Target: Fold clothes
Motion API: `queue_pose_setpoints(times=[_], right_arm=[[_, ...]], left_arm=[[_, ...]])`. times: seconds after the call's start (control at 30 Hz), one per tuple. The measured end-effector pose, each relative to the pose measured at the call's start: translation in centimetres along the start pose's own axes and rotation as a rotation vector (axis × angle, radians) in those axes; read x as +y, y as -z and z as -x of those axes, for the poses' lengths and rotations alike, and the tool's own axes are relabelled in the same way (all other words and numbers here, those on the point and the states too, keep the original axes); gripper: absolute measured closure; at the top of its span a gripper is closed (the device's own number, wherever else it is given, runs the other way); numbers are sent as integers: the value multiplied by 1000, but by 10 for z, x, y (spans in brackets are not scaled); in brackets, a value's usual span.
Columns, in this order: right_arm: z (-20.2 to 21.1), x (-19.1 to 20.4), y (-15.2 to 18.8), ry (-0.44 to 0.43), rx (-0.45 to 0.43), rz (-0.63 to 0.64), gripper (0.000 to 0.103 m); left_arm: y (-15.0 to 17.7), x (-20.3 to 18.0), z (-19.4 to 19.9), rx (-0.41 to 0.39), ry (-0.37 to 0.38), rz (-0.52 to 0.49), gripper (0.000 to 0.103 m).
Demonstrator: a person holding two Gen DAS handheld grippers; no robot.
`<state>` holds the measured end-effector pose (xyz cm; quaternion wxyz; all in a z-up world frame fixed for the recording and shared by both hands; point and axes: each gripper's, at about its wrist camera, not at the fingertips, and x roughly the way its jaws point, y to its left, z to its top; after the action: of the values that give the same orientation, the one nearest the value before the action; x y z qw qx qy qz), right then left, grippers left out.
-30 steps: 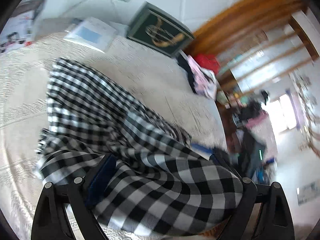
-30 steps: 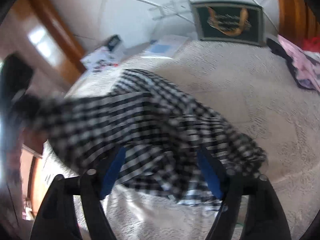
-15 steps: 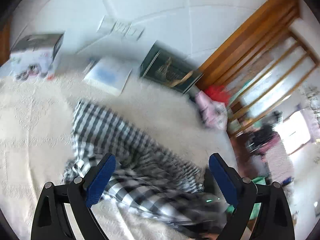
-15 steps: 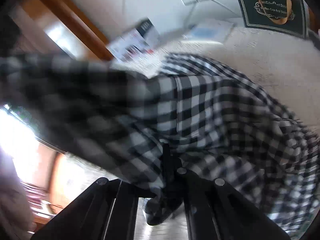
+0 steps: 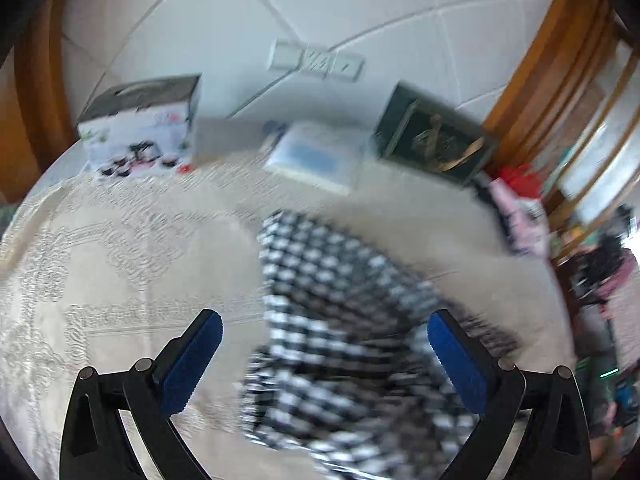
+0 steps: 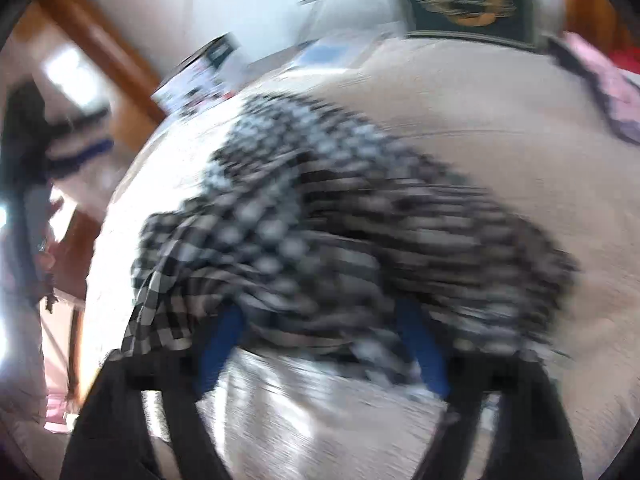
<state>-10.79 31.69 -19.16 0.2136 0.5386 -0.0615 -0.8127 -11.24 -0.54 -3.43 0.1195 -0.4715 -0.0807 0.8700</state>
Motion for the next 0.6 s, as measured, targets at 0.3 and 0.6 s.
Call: queue_pose_setpoints(times=[0.3, 0.6], right_arm=[[34, -115, -10, 235, -43, -283, 7], [-18, -141, -32, 209, 37, -415, 7]], left_arm=[[-17, 23, -99, 106, -33, -100, 0], [-51, 16, -192, 250, -21, -109, 1]])
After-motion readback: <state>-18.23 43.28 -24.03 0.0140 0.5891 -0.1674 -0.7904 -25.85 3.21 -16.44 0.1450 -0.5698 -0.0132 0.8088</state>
